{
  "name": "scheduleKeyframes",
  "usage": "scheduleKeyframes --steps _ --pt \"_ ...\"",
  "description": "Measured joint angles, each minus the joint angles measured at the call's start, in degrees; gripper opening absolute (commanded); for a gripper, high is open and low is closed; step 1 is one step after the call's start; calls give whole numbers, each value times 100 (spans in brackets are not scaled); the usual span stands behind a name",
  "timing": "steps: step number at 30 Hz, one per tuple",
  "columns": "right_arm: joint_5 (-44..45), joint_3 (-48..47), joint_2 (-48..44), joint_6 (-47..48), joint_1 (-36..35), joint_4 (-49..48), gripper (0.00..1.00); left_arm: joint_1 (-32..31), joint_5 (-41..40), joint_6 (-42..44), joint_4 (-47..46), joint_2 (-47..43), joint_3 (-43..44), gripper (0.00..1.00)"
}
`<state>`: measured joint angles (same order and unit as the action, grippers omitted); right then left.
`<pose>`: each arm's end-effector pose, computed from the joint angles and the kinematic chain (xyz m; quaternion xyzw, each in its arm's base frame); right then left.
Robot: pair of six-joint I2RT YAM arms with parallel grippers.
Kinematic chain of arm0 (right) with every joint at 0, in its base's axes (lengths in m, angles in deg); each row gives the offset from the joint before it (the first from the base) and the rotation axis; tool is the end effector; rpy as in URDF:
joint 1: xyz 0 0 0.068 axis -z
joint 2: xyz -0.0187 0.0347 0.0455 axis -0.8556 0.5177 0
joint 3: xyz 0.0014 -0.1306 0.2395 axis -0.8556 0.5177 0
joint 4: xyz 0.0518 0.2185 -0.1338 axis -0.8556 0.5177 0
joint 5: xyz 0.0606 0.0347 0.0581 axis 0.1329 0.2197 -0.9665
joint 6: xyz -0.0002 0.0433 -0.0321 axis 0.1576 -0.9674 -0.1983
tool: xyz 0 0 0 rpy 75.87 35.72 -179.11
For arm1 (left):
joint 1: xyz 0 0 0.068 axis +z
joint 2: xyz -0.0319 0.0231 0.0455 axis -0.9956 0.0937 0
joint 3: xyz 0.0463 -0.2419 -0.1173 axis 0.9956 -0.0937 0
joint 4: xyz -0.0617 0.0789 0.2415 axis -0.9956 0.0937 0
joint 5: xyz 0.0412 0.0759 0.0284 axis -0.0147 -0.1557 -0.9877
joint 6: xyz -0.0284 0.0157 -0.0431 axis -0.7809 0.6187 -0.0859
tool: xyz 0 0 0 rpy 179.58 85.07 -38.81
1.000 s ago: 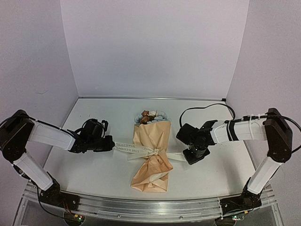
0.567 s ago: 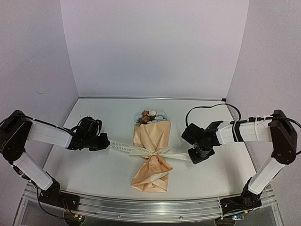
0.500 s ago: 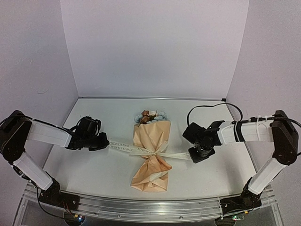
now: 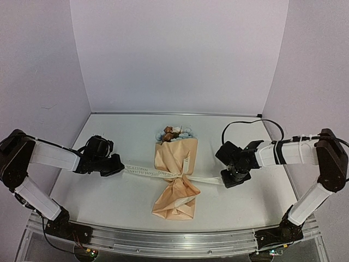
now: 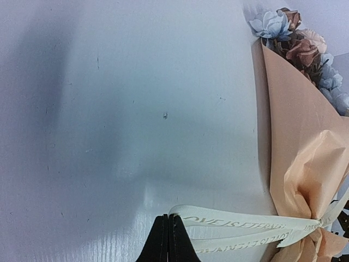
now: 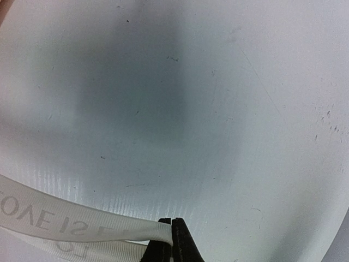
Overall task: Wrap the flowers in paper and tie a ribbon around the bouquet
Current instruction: Tie the half-tied ribbon around the folded bouquet.
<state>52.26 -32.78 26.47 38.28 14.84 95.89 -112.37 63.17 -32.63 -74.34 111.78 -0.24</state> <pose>0.2092 0.1910 0.1631 -0.1499 0.9736 -0.0165 0.1715 0.2375 -0.1294 0.1390 -0.0792 0.9247 -0.2495 0.2763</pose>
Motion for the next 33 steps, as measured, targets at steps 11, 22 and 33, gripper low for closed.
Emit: scheduleKeyframes --steps 11,22,33 --pt "-312 153 -48 -232 302 -116 0 6 67 64 46 -308 -50 0" --pt "-627 20 -48 -235 356 448 18 -308 289 1105 292 -333 897 0" --pt "-695 -279 -615 -288 345 973 44 -616 557 1887 363 1026 2662 53"
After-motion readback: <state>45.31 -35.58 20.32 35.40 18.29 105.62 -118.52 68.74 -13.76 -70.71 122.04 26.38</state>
